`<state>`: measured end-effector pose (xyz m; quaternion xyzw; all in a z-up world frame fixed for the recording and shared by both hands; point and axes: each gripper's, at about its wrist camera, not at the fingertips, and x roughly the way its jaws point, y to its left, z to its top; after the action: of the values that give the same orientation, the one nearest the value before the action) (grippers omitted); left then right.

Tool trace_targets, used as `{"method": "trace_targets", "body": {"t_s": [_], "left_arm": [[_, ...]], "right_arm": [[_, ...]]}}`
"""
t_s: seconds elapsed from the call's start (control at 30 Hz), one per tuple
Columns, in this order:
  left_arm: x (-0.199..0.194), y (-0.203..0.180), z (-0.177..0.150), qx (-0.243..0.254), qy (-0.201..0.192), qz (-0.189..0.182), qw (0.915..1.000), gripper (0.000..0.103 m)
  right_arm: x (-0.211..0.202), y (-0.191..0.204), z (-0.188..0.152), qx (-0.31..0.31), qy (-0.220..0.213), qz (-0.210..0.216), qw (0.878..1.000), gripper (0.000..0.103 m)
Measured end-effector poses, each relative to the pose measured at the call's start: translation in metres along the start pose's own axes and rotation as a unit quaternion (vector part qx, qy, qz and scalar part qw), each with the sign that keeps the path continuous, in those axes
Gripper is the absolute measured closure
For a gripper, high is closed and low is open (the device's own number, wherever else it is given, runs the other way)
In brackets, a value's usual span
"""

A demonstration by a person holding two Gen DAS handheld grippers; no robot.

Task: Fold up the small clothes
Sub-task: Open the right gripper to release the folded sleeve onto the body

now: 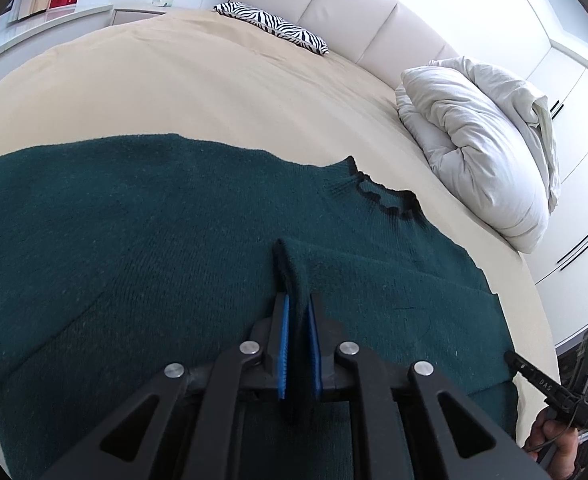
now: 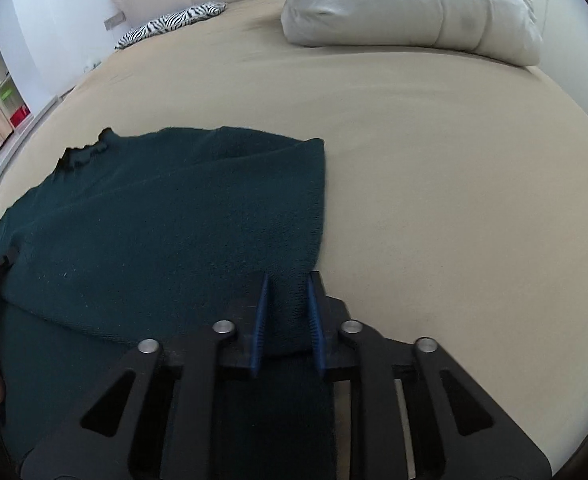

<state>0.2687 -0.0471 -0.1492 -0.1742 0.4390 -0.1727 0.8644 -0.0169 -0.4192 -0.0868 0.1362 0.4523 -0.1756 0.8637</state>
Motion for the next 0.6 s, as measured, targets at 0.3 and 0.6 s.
{"method": "trace_targets", "body": {"t_s": [0.3,0.6], "left_arm": [[-0.004,0.001,-0.01,-0.009,-0.014,0.008,0.9998,0.094],[-0.026,0.013,-0.006,-0.046,-0.008,-0.022,0.9987,0.076]], "right_arm": [[0.01,-0.017,-0.011,0.004,-0.014,-0.029,0.999,0.1],[-0.006,-0.021,-0.013,0.022,-0.025,-0.034,0.999,0.061]]}}
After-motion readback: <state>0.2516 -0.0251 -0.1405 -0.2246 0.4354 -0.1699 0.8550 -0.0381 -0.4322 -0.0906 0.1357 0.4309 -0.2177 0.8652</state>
